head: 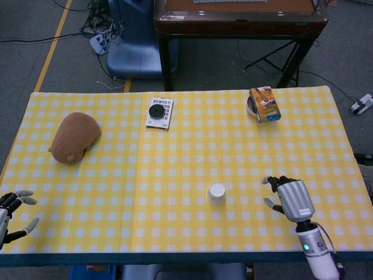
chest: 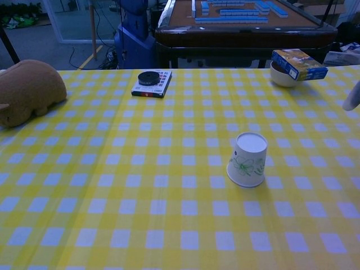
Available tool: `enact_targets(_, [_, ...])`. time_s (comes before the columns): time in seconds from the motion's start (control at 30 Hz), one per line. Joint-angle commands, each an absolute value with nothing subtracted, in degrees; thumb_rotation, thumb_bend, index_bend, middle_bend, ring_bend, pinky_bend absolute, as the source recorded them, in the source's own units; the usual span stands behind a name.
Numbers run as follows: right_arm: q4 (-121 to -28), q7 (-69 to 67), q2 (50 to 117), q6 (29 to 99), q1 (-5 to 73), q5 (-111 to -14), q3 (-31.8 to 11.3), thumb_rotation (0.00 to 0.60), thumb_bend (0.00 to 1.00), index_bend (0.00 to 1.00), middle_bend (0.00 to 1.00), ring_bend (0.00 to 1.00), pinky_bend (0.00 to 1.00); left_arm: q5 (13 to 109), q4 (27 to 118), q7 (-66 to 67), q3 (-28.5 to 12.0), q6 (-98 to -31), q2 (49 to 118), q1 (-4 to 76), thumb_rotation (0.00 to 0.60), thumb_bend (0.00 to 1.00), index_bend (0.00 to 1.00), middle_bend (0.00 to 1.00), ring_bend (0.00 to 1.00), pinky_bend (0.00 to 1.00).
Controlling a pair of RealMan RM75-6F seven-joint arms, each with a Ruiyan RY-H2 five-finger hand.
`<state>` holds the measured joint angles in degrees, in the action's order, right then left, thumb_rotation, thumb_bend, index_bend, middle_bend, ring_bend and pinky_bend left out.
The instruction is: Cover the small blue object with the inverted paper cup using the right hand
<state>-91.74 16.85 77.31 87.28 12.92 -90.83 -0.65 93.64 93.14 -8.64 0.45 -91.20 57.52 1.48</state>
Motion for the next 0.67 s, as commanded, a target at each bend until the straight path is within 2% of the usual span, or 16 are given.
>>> enact_targets(0.03, [-97.3,21.8,71.1,92.6,7.2,-88.4,0.0,0.600,0.03,0.43,0.55,0.48,0.66,94.0,93.2,-6.9,0.5,-91.5,58.1,1.4,0.600,0.26,0.51,0.32,0.29,0.59])
enact_targets(0.3, [-92.0,11.3,68.2,97.4,1.5,-85.3,-0.6,0.600,0.04,0.43,0.53,0.45,0.61,94.6,94.2,-3.3,0.8,-90.9,59.1,1.7,0.600,0.26,0.51,0.32,0.29,0.59])
enact_targets(0.67, [-87.7,0.5,65.8,95.3,0.3,-83.7,-2.4,0.600,0.04,0.43,0.53,0.45,0.61,93.6,92.0,-1.3,0.2,-89.7,62.0,2.5,0.600,0.26,0.51,0.32,0.29,0.59])
